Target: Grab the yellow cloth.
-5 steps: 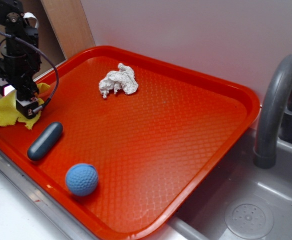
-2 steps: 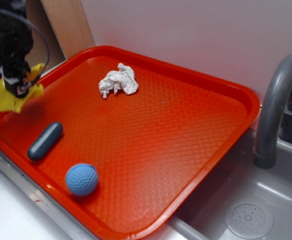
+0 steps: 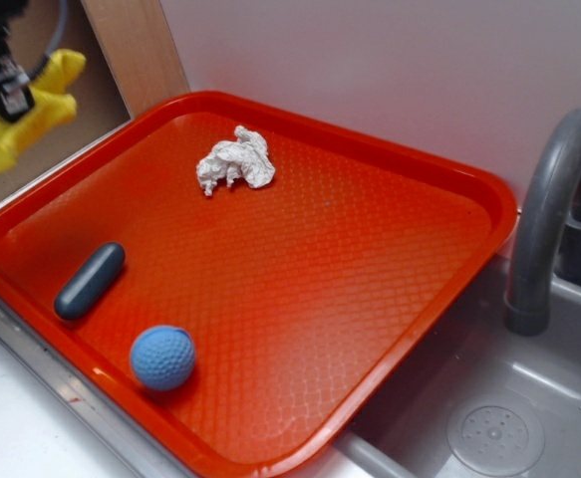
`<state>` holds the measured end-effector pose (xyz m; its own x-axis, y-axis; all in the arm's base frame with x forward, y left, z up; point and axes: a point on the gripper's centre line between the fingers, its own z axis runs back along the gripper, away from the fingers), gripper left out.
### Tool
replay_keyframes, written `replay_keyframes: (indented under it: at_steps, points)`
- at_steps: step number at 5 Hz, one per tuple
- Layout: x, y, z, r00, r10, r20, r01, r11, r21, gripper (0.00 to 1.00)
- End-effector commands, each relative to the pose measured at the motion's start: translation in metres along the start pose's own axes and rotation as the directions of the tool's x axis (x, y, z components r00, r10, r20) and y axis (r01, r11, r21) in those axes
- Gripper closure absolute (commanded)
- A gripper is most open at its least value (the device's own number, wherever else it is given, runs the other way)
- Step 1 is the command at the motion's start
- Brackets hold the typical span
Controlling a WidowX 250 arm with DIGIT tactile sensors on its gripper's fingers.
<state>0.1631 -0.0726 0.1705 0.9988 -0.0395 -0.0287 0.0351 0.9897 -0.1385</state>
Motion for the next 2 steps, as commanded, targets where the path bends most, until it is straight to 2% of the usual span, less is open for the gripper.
replay_keyframes:
  at_steps: [1,2]
  points:
    - [-0.0111,0.0101,0.0657,0.986,0.009,0.168,0.023,0.981,-0.190,1.00]
    - [-0.0092,0.0157,0.0689,0.979,-0.021,0.202,0.056,0.984,-0.172,1.00]
